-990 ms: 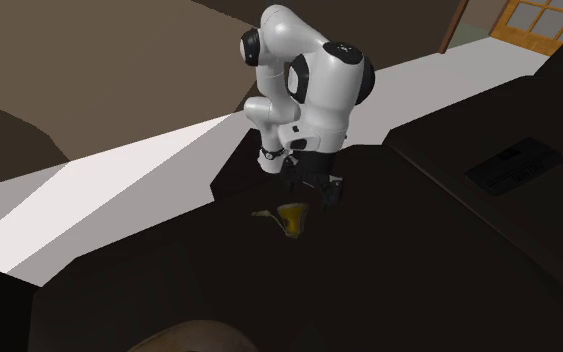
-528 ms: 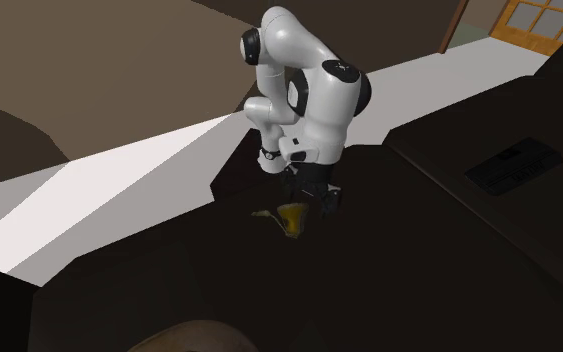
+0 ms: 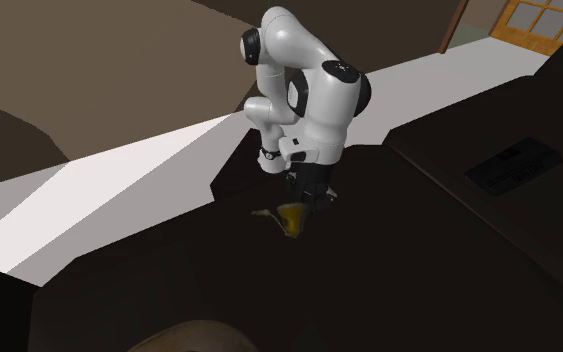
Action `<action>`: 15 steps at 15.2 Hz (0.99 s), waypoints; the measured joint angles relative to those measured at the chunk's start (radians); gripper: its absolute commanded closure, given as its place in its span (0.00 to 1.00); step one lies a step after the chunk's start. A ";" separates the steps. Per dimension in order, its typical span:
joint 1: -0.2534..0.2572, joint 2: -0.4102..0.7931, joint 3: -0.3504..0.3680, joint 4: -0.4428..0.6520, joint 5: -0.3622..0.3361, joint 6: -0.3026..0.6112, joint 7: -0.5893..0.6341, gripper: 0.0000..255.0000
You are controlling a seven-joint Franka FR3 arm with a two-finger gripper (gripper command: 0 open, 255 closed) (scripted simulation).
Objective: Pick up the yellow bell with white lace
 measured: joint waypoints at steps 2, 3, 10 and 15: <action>0.000 0.000 0.000 -0.001 0.000 0.001 0.000 1.00; 0.000 0.001 0.000 0.006 0.000 -0.005 -0.001 1.00; 0.007 0.022 0.005 0.115 -0.008 -0.097 -0.008 1.00; 0.017 0.052 0.010 0.220 -0.022 -0.177 -0.011 1.00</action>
